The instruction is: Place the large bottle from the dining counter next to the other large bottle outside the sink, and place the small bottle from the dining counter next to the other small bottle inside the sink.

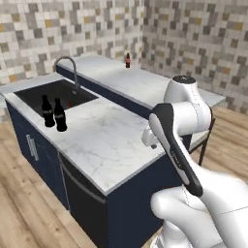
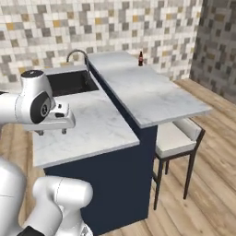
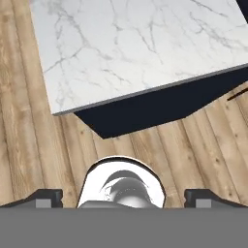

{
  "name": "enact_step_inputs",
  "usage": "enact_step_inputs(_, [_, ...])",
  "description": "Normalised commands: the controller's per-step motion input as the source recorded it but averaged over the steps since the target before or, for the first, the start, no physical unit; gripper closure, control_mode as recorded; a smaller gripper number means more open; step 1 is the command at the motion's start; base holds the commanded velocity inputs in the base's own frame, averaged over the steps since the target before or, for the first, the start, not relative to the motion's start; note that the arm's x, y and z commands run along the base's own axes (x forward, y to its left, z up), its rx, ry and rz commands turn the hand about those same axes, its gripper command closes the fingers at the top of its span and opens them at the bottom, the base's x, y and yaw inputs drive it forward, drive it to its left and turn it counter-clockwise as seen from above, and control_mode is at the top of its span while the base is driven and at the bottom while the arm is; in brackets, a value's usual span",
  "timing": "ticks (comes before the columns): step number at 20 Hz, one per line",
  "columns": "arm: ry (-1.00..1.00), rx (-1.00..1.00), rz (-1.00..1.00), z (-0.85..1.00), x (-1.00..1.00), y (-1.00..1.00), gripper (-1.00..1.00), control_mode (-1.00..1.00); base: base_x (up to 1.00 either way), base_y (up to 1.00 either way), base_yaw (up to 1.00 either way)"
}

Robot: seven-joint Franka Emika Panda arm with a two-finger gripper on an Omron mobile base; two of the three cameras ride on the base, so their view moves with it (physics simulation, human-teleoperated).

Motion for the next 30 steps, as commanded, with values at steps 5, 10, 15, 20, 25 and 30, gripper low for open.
enact_step_inputs(5, [0.00,0.00,0.00,0.00,0.00,0.00,-1.00,1.00,0.54,-1.00,0.30])
enact_step_inputs(10, [0.00,0.00,0.00,0.00,0.00,0.00,-1.00,1.00,0.00,-1.00,0.17])
enact_step_inputs(15, [0.00,0.00,0.00,0.00,0.00,0.00,-1.00,1.00,0.33,-1.00,0.23])
enact_step_inputs(20, [0.00,0.00,0.00,0.00,0.00,0.00,-1.00,1.00,0.46,-1.00,0.21])
enact_step_inputs(25, [0.00,0.00,0.00,0.00,0.00,0.00,-1.00,1.00,0.50,-1.00,0.21])
enact_step_inputs(30, [0.00,0.00,0.00,0.00,0.00,0.00,-1.00,1.00,0.80,-1.00,0.30])
